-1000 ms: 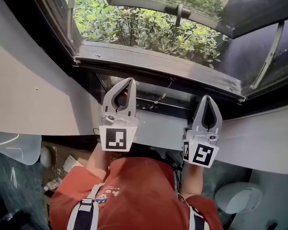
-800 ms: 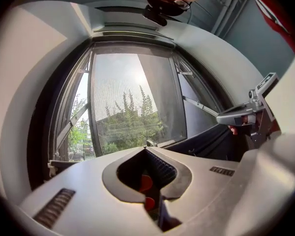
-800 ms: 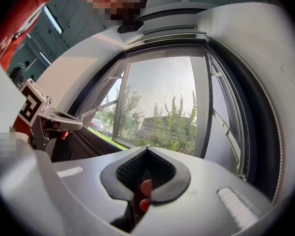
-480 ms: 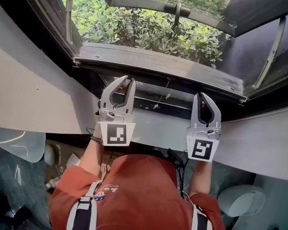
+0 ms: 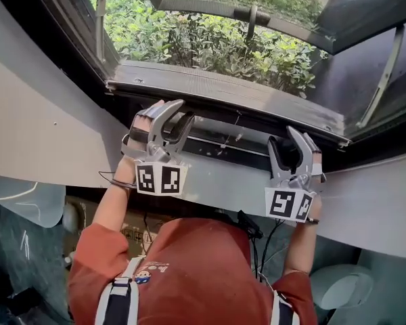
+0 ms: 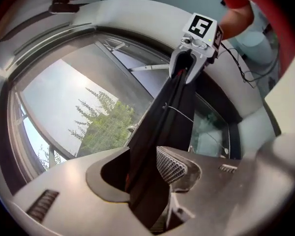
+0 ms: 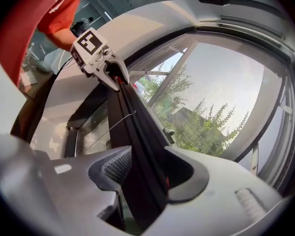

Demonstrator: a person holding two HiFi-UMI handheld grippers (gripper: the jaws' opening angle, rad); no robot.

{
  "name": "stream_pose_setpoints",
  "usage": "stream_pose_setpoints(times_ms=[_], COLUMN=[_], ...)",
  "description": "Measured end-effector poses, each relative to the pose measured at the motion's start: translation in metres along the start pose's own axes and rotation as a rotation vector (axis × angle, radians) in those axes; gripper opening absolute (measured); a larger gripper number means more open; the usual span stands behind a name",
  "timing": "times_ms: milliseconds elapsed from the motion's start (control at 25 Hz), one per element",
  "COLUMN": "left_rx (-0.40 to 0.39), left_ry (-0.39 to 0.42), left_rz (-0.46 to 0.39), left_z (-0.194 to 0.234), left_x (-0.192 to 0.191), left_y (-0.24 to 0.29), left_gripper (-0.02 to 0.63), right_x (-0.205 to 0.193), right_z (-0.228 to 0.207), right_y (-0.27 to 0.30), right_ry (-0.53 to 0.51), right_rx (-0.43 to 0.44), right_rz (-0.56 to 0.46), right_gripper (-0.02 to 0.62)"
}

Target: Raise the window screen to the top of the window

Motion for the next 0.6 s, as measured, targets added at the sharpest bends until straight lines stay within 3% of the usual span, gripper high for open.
stream_pose_setpoints(times_ms=[320, 600], left_rx=[-0.087, -0.100], left_ry=[0.206, 0.229], left_rz=[0.127, 0.136], left_z=[-0.006, -0.004], left_x=[-0.019, -0.019], left_y=[0.017, 0.018], left_gripper=[0.169, 0.172], right_x=[-0.022, -0.023], right_z=[0.007, 0.006], right_y=[0.012, 0.013], right_ry=[-0.131, -0.138], right_rx=[0.074, 0.090], right_rz=[0.089, 0.069], right_gripper=[0.213, 0.213])
Point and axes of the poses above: the fingertips, and each gripper's own axes: y forward along the fingers, z to its left, x out of its top, the point moved 2 cm from there along -y, backward along the fingers, and after that the axes turned 9 degrees about -y, right-handed, at the moved point
